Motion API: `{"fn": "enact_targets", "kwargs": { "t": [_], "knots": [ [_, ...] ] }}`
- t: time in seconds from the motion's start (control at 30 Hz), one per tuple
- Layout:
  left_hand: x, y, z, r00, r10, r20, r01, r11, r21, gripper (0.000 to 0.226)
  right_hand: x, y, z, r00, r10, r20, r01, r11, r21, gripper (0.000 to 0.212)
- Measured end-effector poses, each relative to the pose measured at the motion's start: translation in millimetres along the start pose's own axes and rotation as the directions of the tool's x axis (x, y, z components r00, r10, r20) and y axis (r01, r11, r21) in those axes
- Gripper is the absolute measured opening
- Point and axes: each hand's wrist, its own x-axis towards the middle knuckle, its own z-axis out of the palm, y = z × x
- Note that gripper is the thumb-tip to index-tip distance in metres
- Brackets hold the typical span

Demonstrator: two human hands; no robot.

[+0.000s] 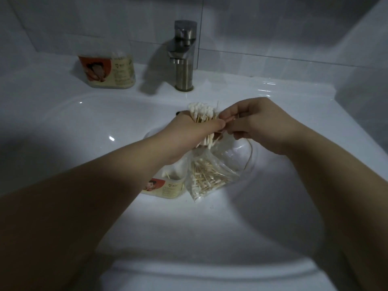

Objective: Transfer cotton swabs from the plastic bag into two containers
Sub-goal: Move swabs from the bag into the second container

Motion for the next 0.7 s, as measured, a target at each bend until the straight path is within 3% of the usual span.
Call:
{"fn": "enact_targets", "kwargs": {
  "t": [0.07,0.17,0.37,0.53,0.7],
  "knots": [
    [-0.3,-1.4,0.7,0.997,-0.013,0.076,0.017,0.999,-0.051,0.012,0.8,1.3,0.6,1.000,-0.006,0.005,0.006,0.998,0.069,0.015],
    [-1.7,-1.7,2.5,0.996,-0.012,0.083,0.014,1.000,-0.027,0.005,0.2,1.5,2.0,0.998,-0.045,0.043,0.043,0.998,0.036,0.010],
    [-0.8,2.7,2.4,1.000,-0.021,0.011,0.021,0.996,-0.092,0.016,7.2,5.2,2.4,0.993,0.020,-0.118,-0.004,0.991,0.132,0.031],
    [0.7,-0.6,1.3,0.998,-0.056,0.034,0.060,0.988,-0.143,0.013,3.2,4.1,2.7,0.996,0.031,-0.085,-0.011,0.975,0.220,0.070],
    [2.9,-0.7,-2.1,0.995,-0.092,0.034,0.098,0.955,-0.281,0.010,2.0,1.7,4.7,0.989,0.017,-0.144,0.009,0.984,0.179,0.015]
  ]
}}
